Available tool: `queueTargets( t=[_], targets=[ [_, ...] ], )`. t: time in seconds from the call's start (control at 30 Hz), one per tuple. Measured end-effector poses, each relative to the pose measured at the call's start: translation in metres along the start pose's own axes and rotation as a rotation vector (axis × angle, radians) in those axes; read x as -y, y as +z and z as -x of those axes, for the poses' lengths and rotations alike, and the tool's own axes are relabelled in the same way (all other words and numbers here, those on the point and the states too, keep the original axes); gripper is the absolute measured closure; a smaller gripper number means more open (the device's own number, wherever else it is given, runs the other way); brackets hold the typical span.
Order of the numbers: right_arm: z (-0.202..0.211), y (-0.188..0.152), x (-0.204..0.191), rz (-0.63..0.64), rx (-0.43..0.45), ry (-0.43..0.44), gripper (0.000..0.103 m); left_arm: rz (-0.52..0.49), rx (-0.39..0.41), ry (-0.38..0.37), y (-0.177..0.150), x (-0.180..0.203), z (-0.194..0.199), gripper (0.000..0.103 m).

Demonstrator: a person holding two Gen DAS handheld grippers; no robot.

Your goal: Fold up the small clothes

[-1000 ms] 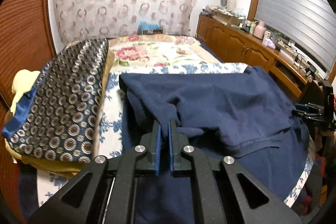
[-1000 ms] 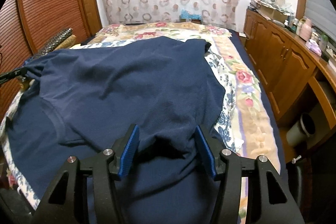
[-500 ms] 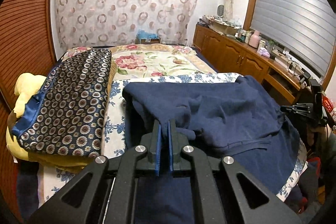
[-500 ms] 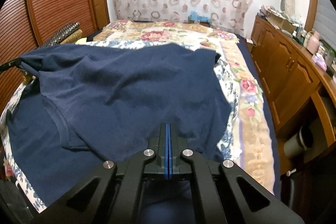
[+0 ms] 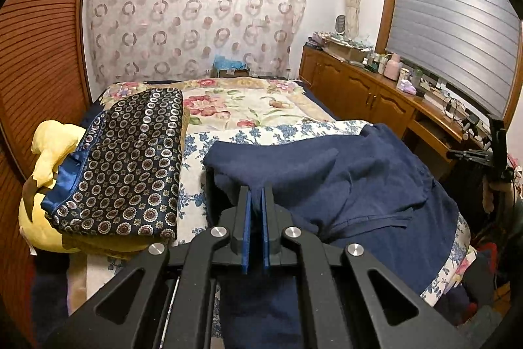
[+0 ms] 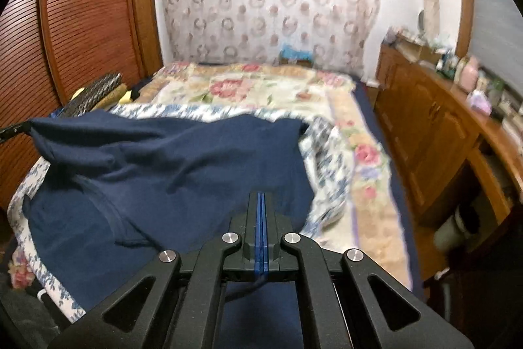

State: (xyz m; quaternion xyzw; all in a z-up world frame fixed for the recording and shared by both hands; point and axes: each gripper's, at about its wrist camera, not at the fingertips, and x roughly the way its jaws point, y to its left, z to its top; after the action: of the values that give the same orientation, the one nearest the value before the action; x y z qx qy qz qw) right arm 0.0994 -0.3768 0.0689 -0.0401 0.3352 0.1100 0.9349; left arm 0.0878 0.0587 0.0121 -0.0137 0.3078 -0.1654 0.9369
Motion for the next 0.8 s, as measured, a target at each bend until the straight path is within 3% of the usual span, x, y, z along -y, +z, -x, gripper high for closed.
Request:
queueTargets(
  t=[0.13, 0.4, 0.47, 0.53, 0.63, 0.8],
  targets=[
    [-0.023, -0.006, -0.011, 0.010, -0.050, 0.006, 0.059, -0.002, -0.018, 0.003, -0.005, 0.001, -0.005, 0.097],
    [-0.078, -0.006, -0.019, -0.011, -0.180, -0.015, 0.057, 0.010, -0.075, 0.010, -0.018, 0.001, -0.019, 0.097],
    [-0.084, -0.005, -0.018, -0.009, -0.188, -0.004, 0.063, 0.004, -0.090, 0.012, -0.021, 0.002, -0.022, 0.097],
    [-0.085, 0.000, -0.021, 0.013, -0.189, -0.004, 0.091, -0.004, -0.101, 0.009, -0.023, 0.004, -0.023, 0.097],
    [-0.070, 0.011, -0.020, 0.052, -0.151, 0.003, 0.096, -0.007, -0.094, -0.008, -0.024, 0.007, -0.018, 0.097],
    [-0.022, 0.029, -0.018, 0.059, -0.011, -0.005, 0.097, 0.011, -0.043, -0.027, -0.013, 0.005, 0.005, 0.097]
  ],
)
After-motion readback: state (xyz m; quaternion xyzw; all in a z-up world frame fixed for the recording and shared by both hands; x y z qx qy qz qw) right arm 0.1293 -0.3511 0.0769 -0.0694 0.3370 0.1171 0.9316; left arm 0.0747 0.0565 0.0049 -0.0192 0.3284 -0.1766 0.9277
